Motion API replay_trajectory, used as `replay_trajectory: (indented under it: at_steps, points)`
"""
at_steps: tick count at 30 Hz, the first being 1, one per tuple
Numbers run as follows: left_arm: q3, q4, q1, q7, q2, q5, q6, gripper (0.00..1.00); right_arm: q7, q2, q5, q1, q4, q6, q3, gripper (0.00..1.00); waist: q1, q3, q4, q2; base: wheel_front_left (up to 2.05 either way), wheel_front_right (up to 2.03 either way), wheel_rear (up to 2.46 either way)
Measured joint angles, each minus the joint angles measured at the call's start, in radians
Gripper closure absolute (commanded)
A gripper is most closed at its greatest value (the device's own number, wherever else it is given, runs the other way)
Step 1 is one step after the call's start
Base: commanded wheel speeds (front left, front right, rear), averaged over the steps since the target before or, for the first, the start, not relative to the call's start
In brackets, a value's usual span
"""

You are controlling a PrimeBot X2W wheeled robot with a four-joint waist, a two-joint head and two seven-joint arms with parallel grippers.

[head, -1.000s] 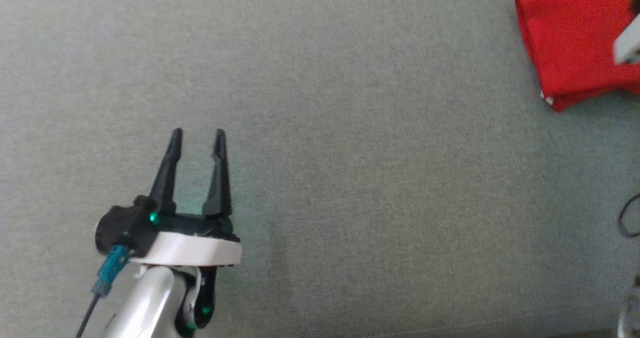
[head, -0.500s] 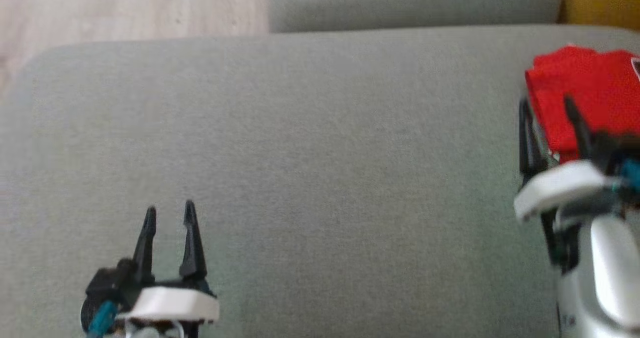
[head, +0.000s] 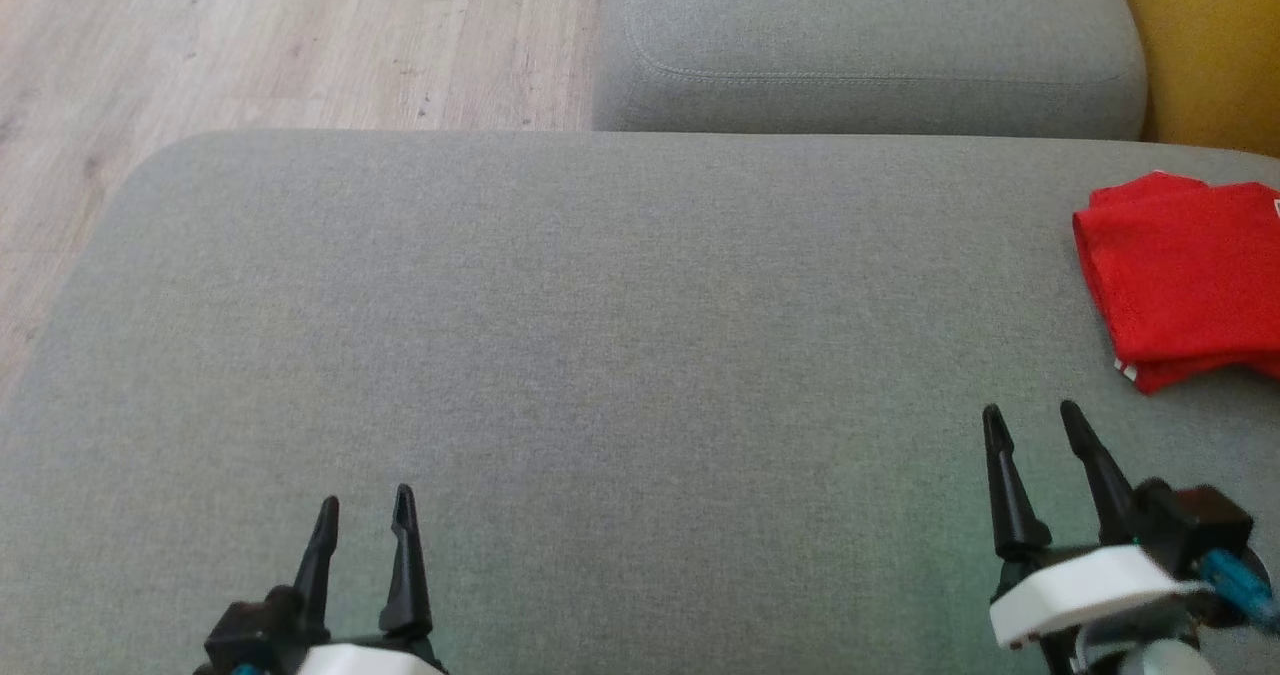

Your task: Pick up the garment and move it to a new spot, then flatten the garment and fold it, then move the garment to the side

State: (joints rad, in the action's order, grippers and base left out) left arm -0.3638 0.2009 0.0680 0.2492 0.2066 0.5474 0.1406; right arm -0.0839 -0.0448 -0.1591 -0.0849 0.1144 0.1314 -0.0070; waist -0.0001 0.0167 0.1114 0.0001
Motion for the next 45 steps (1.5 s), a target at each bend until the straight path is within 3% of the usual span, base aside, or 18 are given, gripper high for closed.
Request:
replay_trajectory:
  at_steps: [23,24,31,45]
  points:
    - [-0.037,0.019,-0.001,-0.020,0.005,-0.028,0.004,0.00,-0.031,0.000,-0.016,-0.050,0.011,0.000,0.029,0.00,0.0001,0.000,0.005,0.0000,0.00,0.00,0.00]
    - [-0.036,0.024,-0.001,-0.020,0.003,-0.028,0.006,1.00,-0.031,0.000,-0.016,-0.050,0.016,0.000,0.030,1.00,0.0002,0.000,0.004,0.0000,0.00,0.00,0.00]
    - [-0.040,0.100,0.040,-0.021,-0.004,-0.024,0.006,1.00,-0.029,0.001,-0.021,-0.070,0.109,0.000,0.033,1.00,0.0001,-0.001,0.003,-0.0001,0.00,0.00,0.00]
    - [0.002,0.103,0.039,-0.056,-0.023,0.101,-0.023,1.00,-0.012,0.000,-0.189,-0.070,0.115,0.000,0.031,1.00,0.0002,-0.003,-0.010,0.0000,0.00,0.00,0.00]
